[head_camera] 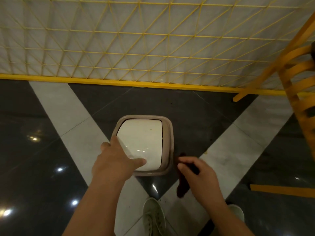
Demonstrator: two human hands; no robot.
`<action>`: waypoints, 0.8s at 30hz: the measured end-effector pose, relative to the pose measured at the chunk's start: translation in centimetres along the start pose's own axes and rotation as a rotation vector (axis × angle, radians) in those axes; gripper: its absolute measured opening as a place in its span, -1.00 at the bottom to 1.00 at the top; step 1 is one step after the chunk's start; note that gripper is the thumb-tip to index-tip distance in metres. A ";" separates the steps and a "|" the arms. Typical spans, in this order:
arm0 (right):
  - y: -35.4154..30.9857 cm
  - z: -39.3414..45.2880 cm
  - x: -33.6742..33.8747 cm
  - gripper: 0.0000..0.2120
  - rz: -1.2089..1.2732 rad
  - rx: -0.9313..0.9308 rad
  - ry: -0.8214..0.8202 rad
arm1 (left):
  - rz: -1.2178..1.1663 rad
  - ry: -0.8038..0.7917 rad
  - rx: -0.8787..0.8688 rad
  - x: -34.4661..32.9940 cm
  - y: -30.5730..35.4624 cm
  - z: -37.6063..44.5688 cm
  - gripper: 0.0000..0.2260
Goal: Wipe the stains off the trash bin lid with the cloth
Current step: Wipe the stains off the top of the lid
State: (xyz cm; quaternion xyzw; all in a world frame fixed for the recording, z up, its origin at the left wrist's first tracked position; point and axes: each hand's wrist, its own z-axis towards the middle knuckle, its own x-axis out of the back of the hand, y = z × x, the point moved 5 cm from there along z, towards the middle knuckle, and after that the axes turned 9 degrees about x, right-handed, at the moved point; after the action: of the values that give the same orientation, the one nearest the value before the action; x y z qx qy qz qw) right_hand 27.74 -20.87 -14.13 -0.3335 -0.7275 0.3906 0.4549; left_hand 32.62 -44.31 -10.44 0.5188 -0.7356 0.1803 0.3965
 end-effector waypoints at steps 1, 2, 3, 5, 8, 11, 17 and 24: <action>-0.5 0.7 0.6 -0.82 0.008 0.020 0.029 | -0.018 -0.012 0.008 -0.3 0.3 -0.1 0.02; -1.0 1.3 1.1 -0.82 0.028 0.029 0.045 | -0.021 -0.009 0.021 -0.5 0.7 -0.2 0.07; -1.5 1.9 1.4 -0.82 0.055 0.035 0.059 | -0.010 0.007 0.036 -0.6 1.1 -0.3 0.10; -2.0 2.6 1.7 -0.82 0.091 0.049 0.078 | 0.033 0.050 0.056 -0.9 1.8 -0.4 0.15; -2.5 2.6 1.5 -0.82 0.043 0.113 0.085 | 0.076 0.089 0.055 -1.3 2.3 -0.3 0.18; -2.7 2.0 1.1 -0.80 -0.128 0.244 0.080 | 0.068 0.079 -0.029 -1.4 2.7 0.2 0.19; -3.8 0.1 -0.2 -0.75 -0.474 0.484 -0.019 | 0.110 -0.017 -0.322 -2.7 5.3 -0.2 0.20; -1.5 4.6 2.6 -0.77 -0.400 0.278 0.064 | 0.115 -0.045 -0.310 -2.8 6.0 0.7 0.23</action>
State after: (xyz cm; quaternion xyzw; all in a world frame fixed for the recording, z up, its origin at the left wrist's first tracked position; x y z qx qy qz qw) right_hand 22.34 -20.65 -13.08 -0.1295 -0.7034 0.3784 0.5876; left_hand 27.33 -40.69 -12.19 0.4124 -0.7919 0.0753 0.4441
